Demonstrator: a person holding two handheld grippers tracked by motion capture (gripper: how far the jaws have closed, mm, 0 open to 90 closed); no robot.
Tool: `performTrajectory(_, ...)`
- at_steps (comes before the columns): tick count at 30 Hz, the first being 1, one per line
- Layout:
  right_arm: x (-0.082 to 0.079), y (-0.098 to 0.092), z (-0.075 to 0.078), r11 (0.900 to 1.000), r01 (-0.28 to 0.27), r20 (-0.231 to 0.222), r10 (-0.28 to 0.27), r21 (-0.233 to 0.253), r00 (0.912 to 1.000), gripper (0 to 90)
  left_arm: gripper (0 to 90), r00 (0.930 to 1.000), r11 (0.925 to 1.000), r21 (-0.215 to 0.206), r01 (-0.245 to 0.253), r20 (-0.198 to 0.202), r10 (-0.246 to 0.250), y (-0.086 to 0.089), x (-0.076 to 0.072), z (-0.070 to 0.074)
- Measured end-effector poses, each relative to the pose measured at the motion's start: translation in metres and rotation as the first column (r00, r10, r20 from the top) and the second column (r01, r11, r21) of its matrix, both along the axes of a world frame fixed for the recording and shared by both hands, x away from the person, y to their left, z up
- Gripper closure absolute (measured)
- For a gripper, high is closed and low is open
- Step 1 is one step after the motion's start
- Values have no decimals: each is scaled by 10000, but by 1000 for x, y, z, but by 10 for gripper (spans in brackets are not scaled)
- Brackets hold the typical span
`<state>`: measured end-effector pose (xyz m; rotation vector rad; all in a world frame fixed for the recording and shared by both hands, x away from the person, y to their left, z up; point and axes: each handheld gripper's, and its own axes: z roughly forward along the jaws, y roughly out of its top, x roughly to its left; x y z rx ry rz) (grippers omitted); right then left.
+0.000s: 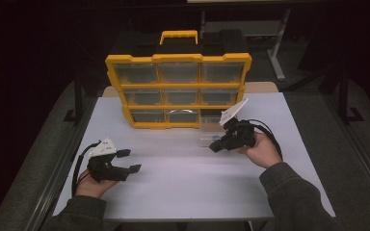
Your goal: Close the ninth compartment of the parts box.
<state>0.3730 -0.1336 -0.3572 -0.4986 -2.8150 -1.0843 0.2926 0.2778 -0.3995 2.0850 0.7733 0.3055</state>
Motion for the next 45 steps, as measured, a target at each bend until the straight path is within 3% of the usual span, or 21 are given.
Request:
performTrajectory(15,5,-5,-17,9979,453,49,-451,-461,9990,867,269,10000,10000,-12,-25,-10,25,0,-1,0)
performTrajectory(25,12,-6,-19,9940,816,363,-791,-733,9962,882,269,10000,10000,21,-5,-10,5,0,-1,1)
performTrajectory(45,21,-11,-20,9897,1175,504,-1137,-812,9922,887,269,10000,10000,-13,-21,-11,21,0,-1,1)
